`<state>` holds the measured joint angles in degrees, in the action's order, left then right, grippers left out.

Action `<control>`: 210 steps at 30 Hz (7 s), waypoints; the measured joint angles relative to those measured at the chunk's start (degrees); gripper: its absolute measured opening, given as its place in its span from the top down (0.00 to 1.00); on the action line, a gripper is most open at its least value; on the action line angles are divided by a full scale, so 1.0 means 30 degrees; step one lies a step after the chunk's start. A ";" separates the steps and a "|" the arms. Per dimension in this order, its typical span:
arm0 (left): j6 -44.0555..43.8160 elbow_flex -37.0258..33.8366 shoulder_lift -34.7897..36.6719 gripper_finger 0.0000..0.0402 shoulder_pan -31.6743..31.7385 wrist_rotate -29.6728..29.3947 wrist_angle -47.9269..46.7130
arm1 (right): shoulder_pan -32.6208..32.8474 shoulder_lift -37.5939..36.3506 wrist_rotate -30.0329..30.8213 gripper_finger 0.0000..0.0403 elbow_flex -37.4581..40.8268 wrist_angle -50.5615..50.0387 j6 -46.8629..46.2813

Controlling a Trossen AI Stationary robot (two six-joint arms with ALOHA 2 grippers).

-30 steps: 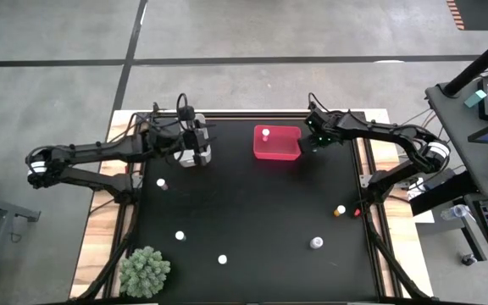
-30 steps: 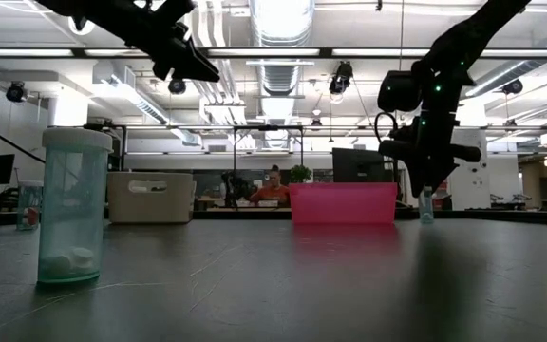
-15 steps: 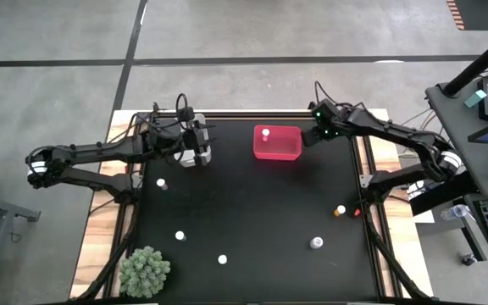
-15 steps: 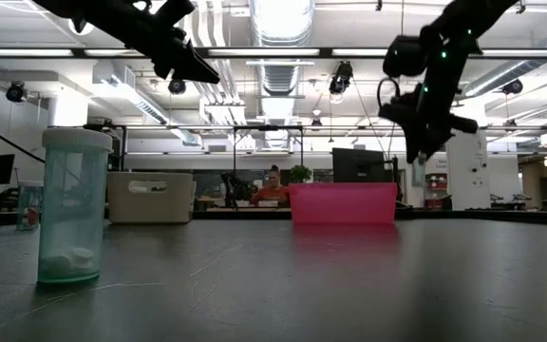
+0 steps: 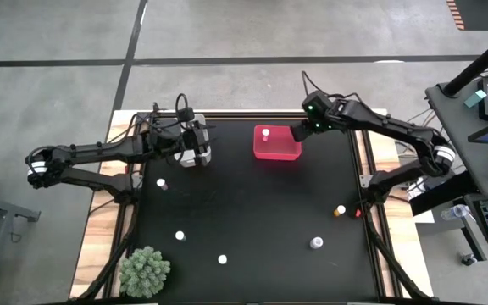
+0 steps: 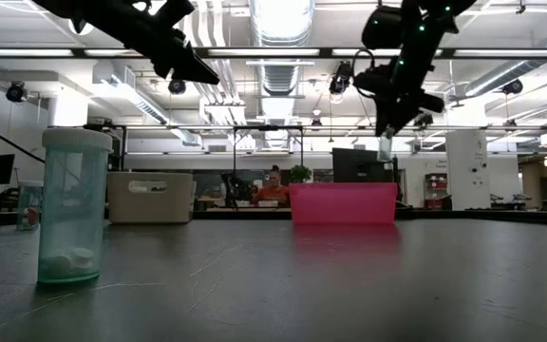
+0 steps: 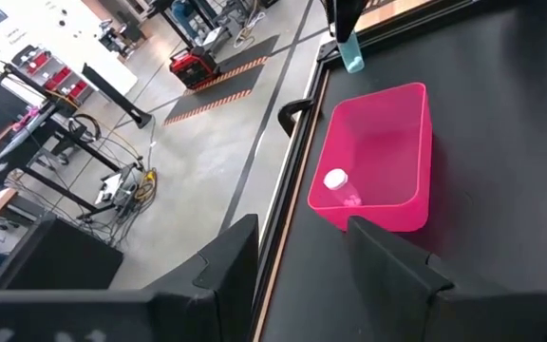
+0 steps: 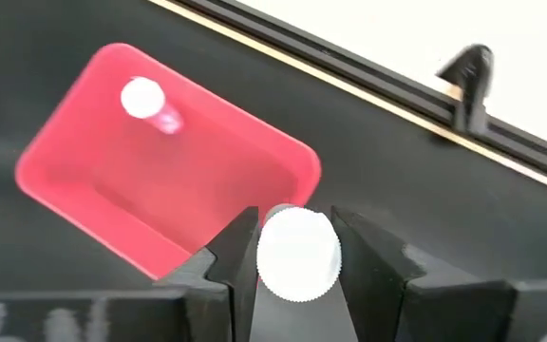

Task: Pick and place medicine bottles into bin by pill shape (circle, oval)
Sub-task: Put the blue tablet bottle into the red bin, then put the blue capsule bottle into the gray bin

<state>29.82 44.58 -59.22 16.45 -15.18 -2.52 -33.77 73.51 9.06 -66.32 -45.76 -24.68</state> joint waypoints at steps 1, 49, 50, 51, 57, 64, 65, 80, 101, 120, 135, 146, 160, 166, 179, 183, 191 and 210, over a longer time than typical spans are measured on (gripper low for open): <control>0.0000 0.0000 0.0000 0.63 0.0000 -0.0005 0.0002 | 0.0181 0.0221 -0.0006 0.71 -0.0187 0.0107 0.0047; -0.0007 0.0000 0.0000 0.63 0.0009 -0.0007 0.0005 | 0.1679 0.6791 -0.0523 0.64 -0.0781 0.1925 0.2095; -0.0007 0.0000 0.0000 0.63 0.0007 -0.0007 0.0007 | 0.1679 0.6791 -0.0516 0.63 -0.0760 0.1929 0.2088; -0.0007 0.0000 0.0000 0.63 0.0011 -0.0007 0.0007 | 0.1679 0.6784 -0.0516 0.62 -0.0752 0.1902 0.2088; -0.0007 0.0000 0.0000 0.63 0.0015 -0.0007 0.0007 | 0.1679 0.6782 -0.0516 0.55 -0.0752 0.1907 0.2091; -0.0430 0.0000 0.0000 0.63 0.0007 -0.0008 0.0015 | 0.1671 0.5901 -0.0516 0.53 -0.0818 0.1775 0.2242; -0.0560 0.0000 0.0000 0.63 0.0007 -0.0008 0.0015 | 0.1679 0.5649 -0.0516 0.53 -0.0818 0.1775 0.2259; -0.4825 0.0000 0.0000 0.63 -0.0651 0.0386 0.0184 | 0.3818 -0.0751 -0.0498 0.55 0.3012 0.4121 0.2416; -1.1410 0.0142 0.0000 0.64 -0.4889 0.0736 0.2059 | 0.7213 -0.9185 -0.2794 0.59 1.2559 1.8890 0.9741; -1.3468 0.4086 -0.3595 0.64 -0.5792 0.0408 0.2995 | 0.8986 -1.5021 -0.4729 0.65 1.4580 2.0195 1.3740; -1.7985 1.4741 -0.8357 0.64 -0.5867 0.0555 -1.2464 | 0.8966 -1.9663 -0.4708 0.67 1.5757 1.8512 1.4033; -2.7996 1.5672 -0.8335 0.64 -0.6776 0.1222 -2.6822 | 0.8957 -2.0198 -0.4676 0.67 1.5771 1.8218 1.4048; -3.1906 0.7548 -0.4917 0.64 -0.6496 0.2645 -2.6484 | 0.8964 -2.0217 -0.4669 0.67 1.5750 1.8408 1.3926; -3.3077 0.3803 -0.3133 0.64 -0.5705 0.3104 -2.4749 | 0.8964 -2.0209 -0.4669 0.67 1.5742 1.8499 1.3927; -3.3325 0.1218 -0.2318 0.57 -0.5068 0.3085 -2.3610 | 0.8964 -2.0209 -0.4655 0.67 1.5740 1.8511 1.3942; -3.3317 0.0923 -0.2148 0.50 -0.4887 0.2846 -2.3586 | 0.8964 -2.0209 -0.4655 0.67 1.5735 1.8513 1.3942; -3.3288 -0.0428 -0.2135 0.47 -0.4430 0.2247 -2.3172 | 0.8964 -2.0209 -0.4647 0.67 1.5735 1.8506 1.3949; -3.2632 -0.1655 -0.2127 0.48 -0.4000 0.1944 -2.1669 | 0.8964 -2.0209 -0.4647 0.67 1.5735 1.8504 1.4080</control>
<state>-68.07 39.61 -65.60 4.45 -9.35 -67.53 -6.87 12.88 -4.89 -19.11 9.75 17.56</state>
